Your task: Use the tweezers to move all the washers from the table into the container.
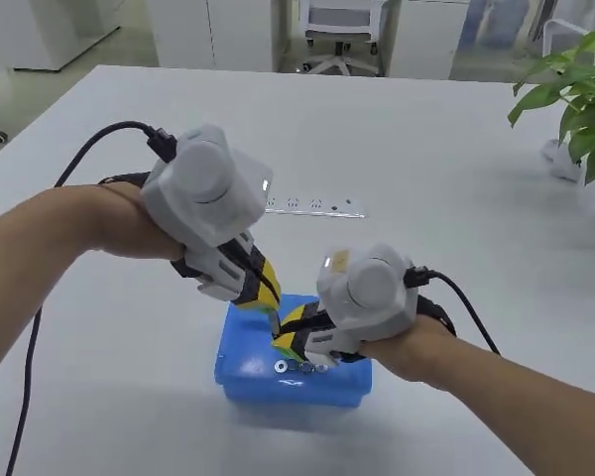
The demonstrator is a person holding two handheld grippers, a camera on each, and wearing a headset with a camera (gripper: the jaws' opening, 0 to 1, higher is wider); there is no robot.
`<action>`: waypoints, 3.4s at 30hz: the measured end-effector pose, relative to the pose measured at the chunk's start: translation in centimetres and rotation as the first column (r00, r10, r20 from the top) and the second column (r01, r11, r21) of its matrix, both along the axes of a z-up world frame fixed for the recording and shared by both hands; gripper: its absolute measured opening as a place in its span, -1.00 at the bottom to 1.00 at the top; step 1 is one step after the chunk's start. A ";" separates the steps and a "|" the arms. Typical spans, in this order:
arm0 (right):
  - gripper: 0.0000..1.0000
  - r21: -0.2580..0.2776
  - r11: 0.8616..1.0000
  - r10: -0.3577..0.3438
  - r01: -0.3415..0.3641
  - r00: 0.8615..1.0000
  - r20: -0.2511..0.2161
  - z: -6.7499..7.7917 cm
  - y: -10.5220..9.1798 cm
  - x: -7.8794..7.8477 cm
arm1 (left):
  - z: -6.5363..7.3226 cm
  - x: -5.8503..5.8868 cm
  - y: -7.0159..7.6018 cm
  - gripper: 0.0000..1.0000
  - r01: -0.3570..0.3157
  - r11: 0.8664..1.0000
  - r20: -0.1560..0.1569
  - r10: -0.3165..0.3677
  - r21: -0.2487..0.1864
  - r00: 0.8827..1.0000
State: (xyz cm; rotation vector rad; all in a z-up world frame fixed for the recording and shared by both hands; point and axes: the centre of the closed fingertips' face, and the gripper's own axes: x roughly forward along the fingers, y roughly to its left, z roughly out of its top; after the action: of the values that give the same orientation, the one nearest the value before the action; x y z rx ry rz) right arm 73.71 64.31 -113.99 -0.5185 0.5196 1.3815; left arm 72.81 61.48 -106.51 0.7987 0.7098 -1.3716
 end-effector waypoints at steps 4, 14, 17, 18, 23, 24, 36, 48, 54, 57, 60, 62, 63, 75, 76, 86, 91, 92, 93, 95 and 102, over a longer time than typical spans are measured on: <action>-0.79 -0.010 1.000 0.006 -0.006 1.000 -0.005 -0.5 0.0 0.0 | -0.5 0.1 0.0 -0.91 -0.004 1.000 -0.004 0.004 0.000 1.000; -0.79 -0.029 1.000 0.011 -0.011 1.000 -0.005 -1.0 -0.1 0.0 | -1.1 0.1 0.1 -0.91 -0.008 1.000 -0.007 0.008 0.001 1.000; -0.78 -0.028 1.000 0.010 -0.010 1.000 -0.006 -1.0 -0.1 0.0 | -1.1 0.1 0.0 -0.91 -0.009 1.000 -0.006 0.009 -0.001 1.000; -0.78 -0.027 1.000 0.009 -0.009 1.000 -0.007 -1.0 -0.1 0.0 | -1.1 0.2 0.0 -0.91 -0.009 1.000 -0.006 0.009 -0.001 1.000; -0.78 -0.030 1.000 0.009 -0.009 1.000 -0.005 -1.0 -0.1 0.0 | -1.1 0.1 0.0 -0.91 -0.007 1.000 -0.005 0.007 0.000 1.000; -0.78 -0.030 0.999 0.010 -0.011 1.000 -0.007 -1.0 -0.1 0.0 | -1.1 0.1 0.0 -0.91 -0.007 1.000 -0.006 0.007 0.000 1.000; -0.78 -0.019 1.000 0.011 -0.011 1.000 0.006 -0.1 0.0 -0.4 | 0.0 -0.3 0.0 -0.91 -0.004 1.000 0.006 0.005 -0.002 1.000; -0.79 -0.001 1.000 0.006 -0.006 1.000 0.029 1.9 -0.3 -1.0 | 1.9 -1.1 -0.4 -0.91 0.007 1.000 0.022 -0.007 -0.001 1.000; -0.79 0.004 1.000 0.001 -0.001 0.999 0.040 3.0 -0.6 -1.5 | 2.9 -1.7 -0.7 -0.91 0.010 1.000 0.030 -0.010 -0.003 0.999; -0.79 0.006 1.000 0.000 0.000 0.999 0.048 3.5 -0.8 -1.9 | 3.5 -2.0 -0.8 -0.91 0.012 1.000 0.033 -0.012 -0.004 0.999; -0.80 0.009 1.000 -0.004 0.003 0.999 0.052 4.0 -1.0 -2.2 | 4.0 -2.4 -1.0 -0.91 0.017 1.000 0.036 -0.017 -0.005 0.999; -0.80 0.017 1.000 -0.012 0.011 0.999 0.053 4.5 -1.1 -2.5 | 4.5 -2.8 -1.2 -0.91 0.019 1.000 0.038 -0.018 -0.011 0.999; -0.81 0.022 1.000 -0.014 0.013 0.999 0.052 4.7 -1.2 -2.7 | 4.7 -2.9 -1.3 -0.91 0.019 1.000 0.037 -0.019 -0.014 0.999; -0.85 0.057 0.998 -0.012 0.008 0.998 0.061 6.0 -1.7 -5.6 | 6.0 -5.5 -1.9 -0.91 0.044 0.999 0.019 -0.044 -0.030 0.999; -0.85 0.063 0.998 -0.016 0.012 0.998 0.061 6.1 -1.8 -5.8 | 6.1 -5.7 -1.9 -0.91 0.048 0.998 0.019 -0.047 -0.031 0.999; -0.87 0.080 0.996 -0.044 0.039 0.997 0.062 6.4 -2.7 -7.4 | 6.2 -7.0 -2.2 -0.90 0.071 0.997 0.025 -0.069 -0.044 0.997; -0.88 0.072 0.996 -0.049 0.044 0.997 0.065 6.3 -3.3 -8.1 | 5.9 -7.7 -2.2 -0.90 0.071 0.996 0.027 -0.070 -0.061 0.997; -0.88 0.069 0.997 -0.047 0.042 0.997 0.066 6.2 -3.4 -8.2 | 5.8 -7.8 -2.2 -0.90 0.072 0.996 0.027 -0.070 -0.061 0.997; -0.88 0.065 0.997 -0.047 0.042 0.997 0.064 6.1 -3.5 -8.3 | 5.6 -7.9 -2.2 -0.90 0.073 0.995 0.029 -0.072 -0.062 0.997; -0.89 0.062 0.997 -0.047 0.044 0.997 0.061 6.0 -3.6 -8.5 | 5.4 -8.1 -2.2 -0.89 0.071 0.995 0.029 -0.070 -0.069 0.997; -0.90 0.024 0.999 -0.028 0.027 0.998 0.057 5.2 -3.9 -9.5 | 4.4 -9.0 -2.4 -0.89 0.068 0.995 0.015 -0.067 -0.079 0.998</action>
State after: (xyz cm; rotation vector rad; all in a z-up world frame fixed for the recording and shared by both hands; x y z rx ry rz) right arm 64.23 60.43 -108.82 -0.5284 0.4620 1.3410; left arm 63.77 59.08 -102.06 0.7735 0.6191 -1.4460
